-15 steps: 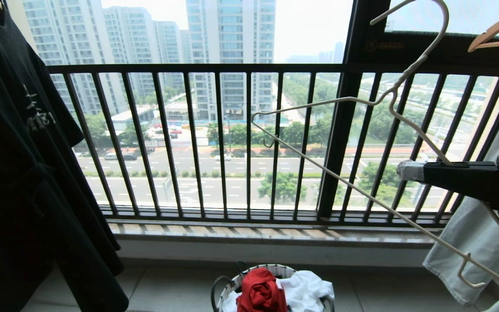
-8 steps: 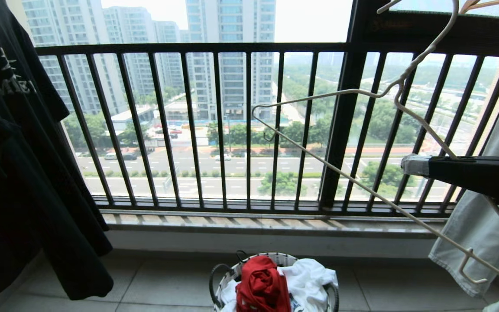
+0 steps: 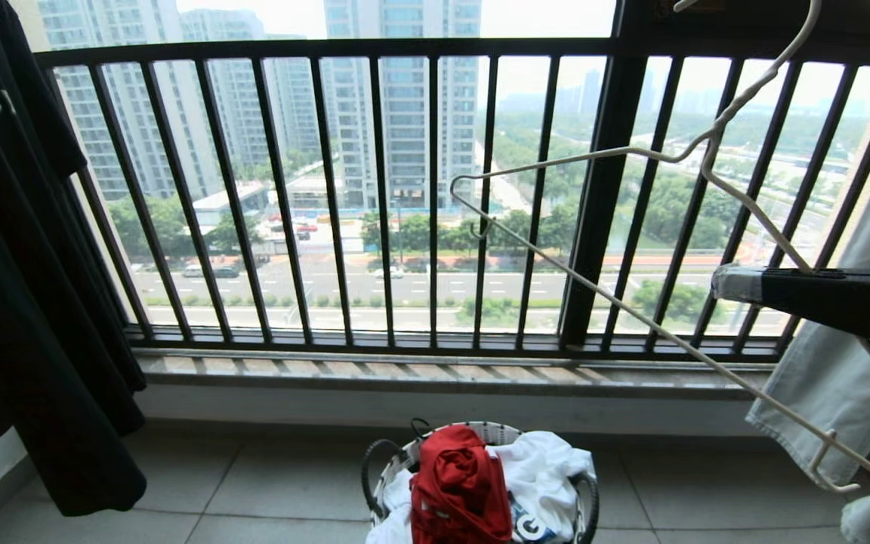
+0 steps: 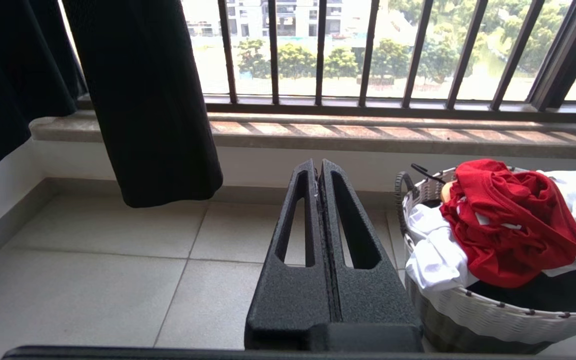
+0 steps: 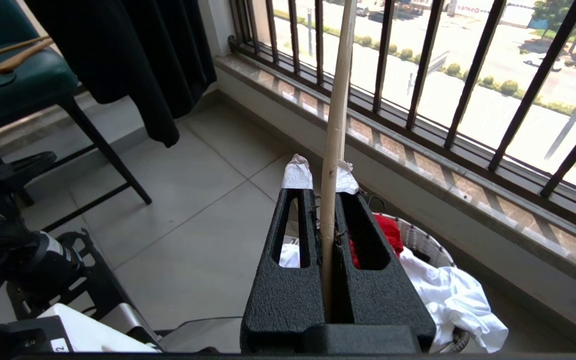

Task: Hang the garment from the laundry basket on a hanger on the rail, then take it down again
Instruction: Pick up clothes from the basket

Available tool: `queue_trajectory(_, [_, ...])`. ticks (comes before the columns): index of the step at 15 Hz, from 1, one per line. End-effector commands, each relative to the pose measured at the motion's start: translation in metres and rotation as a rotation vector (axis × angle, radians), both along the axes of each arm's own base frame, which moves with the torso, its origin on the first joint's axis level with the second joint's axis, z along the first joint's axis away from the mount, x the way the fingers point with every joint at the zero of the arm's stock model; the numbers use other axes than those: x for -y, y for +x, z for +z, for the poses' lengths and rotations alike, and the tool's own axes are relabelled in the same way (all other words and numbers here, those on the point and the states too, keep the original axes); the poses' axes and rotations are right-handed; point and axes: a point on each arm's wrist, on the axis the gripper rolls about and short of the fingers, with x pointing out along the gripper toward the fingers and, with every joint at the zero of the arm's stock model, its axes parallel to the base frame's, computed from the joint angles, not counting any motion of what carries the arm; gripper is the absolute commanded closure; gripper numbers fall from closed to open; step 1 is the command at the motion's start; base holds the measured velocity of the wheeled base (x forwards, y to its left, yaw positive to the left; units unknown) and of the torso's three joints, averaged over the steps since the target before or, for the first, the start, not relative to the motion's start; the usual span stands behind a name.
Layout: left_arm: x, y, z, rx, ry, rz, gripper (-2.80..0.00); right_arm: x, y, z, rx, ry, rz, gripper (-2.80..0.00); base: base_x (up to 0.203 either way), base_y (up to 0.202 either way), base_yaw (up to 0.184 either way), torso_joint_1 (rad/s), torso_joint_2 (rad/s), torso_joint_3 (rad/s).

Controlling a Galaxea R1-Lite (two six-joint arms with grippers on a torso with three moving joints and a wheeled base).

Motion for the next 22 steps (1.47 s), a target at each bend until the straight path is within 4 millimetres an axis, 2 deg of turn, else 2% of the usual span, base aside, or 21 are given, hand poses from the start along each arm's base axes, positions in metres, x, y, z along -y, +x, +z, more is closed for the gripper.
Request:
queue_trajectory(1, [0.000, 0.000, 0.000, 0.002, 0.000, 0.001, 0.00, 0.001, -0.001, 0.001, 0.006, 0.004, -0.003, 0.00, 0.000, 0.000, 0.000, -0.035, 0.12, 0.100])
queue_trajectory(11, [0.000, 0.000, 0.000, 0.001, 0.000, 0.001, 0.00, 0.006, -0.001, 0.007, 0.037, 0.023, -0.009, 0.00, 0.000, 0.000, 0.000, -0.002, 0.01, 0.010])
queue_trajectory(15, [0.000, 0.000, 0.000, 0.002, 0.000, 0.001, 0.00, 0.010, -0.010, 0.011, 0.065, 0.038, -0.012, 0.00, 0.000, 0.000, 0.000, 0.000, 0.00, 0.000])
queue_trajectory(22, [0.000, 0.000, 0.000, 0.002, -0.001, 0.001, 0.00, 0.012, -0.008, 0.012, 0.066, 0.038, -0.027, 0.00, 0.000, 0.000, 0.000, 0.000, 0.00, 0.000])
